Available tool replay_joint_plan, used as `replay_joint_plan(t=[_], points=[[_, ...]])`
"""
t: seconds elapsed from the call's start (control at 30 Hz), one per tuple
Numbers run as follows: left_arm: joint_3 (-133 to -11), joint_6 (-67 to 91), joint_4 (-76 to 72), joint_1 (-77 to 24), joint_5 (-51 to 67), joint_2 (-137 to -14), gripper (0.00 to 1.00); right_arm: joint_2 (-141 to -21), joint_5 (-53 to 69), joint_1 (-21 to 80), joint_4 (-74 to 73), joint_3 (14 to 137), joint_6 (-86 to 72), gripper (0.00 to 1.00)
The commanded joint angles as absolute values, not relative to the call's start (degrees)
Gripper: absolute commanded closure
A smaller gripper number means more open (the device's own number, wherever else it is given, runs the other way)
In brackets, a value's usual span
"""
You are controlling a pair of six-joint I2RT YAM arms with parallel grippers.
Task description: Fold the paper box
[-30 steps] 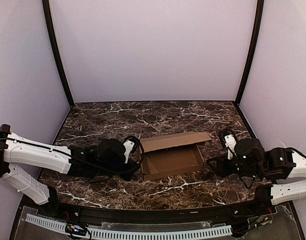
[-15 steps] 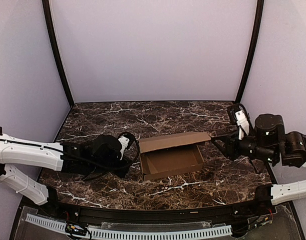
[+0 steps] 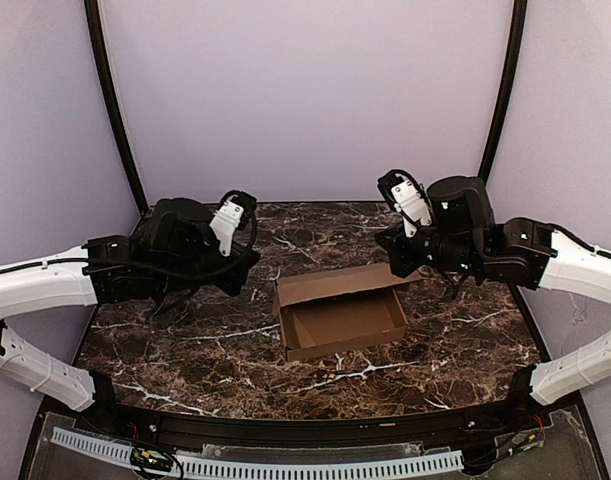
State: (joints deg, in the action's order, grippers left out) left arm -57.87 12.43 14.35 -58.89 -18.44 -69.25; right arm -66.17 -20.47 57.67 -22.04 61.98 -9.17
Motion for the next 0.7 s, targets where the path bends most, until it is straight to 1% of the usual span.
replay_joint_plan(t=[0.0, 0.1, 0.23, 0.4, 0.67], points=[[-61.52, 8.95, 9.31, -55.71, -9.52, -74.20, 0.99, -69.16, -13.55, 54.31, -15.35, 60.99, -7.38, 1.00], [-63.94, 9.13, 5.97, -54.10, -3.26, -78.68, 0.99, -71.15, -11.78, 52.60, -13.54, 58.76, -8.28, 1.00], [-66.38, 9.06, 3.04, -52.95, 1.98, -86.16, 0.99, -73.23, -9.43, 50.65, -11.26, 55.06, -9.44, 1.00], [-66.52, 9.17, 2.64, -52.30, 3.97, -93.21, 0.99, -75.03, -6.70, 49.66, -9.36, 50.68, -10.72, 1.00], [-60.16, 10.92, 2.26, -52.28, 4.98, -93.89, 0.99, -76.19, -2.53, 49.66, -5.85, 42.69, -15.23, 1.00]])
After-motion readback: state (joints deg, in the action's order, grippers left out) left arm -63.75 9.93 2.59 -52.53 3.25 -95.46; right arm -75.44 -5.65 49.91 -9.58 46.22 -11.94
